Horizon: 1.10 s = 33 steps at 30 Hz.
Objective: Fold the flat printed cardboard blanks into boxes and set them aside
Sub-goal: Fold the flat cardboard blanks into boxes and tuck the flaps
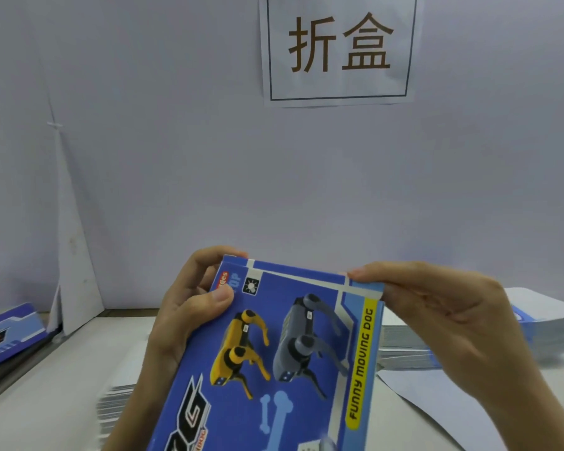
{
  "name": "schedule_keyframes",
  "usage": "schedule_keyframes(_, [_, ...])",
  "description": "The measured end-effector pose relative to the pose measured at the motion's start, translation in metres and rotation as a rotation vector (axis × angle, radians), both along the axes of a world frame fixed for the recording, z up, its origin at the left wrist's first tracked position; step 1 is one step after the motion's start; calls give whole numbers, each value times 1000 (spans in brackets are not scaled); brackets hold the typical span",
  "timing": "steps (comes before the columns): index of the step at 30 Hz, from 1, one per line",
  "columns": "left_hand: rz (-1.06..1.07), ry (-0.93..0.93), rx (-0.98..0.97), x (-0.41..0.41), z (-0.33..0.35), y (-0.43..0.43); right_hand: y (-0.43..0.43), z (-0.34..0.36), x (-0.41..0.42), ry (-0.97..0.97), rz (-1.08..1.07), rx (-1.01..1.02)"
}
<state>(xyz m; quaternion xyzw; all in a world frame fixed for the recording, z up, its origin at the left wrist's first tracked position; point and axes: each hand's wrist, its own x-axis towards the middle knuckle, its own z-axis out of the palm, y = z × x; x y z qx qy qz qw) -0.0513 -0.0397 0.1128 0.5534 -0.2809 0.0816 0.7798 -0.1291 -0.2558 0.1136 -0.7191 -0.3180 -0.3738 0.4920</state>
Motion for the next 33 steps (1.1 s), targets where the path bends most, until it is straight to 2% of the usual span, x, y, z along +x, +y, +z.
schedule_keyframes(2, [-25,-16,-12,1,1,1,3,-2,2,68,42,23])
schedule_keyframes(5, [87,-70,50,3,3,3,11,-11,11,142,133,58])
schedule_keyframes(10, [64,-47,14,12,2,10,20,-13,17,145,212,167])
schedule_keyframes(13, [56,-87,82,16,3,12,13,-9,14,126,137,132])
schedule_keyframes(21, [16,-306,274,22,4,15,9,-2,5,-70,-41,46])
schedule_keyframes(25, [36,-231,198,19,5,13,9,-4,7,-68,-46,60])
schedule_keyframes(29, [99,-75,68,14,9,10,18,-16,16,89,105,90])
schedule_keyframes(33, [136,30,19,4,4,-1,44,-30,26,180,257,319])
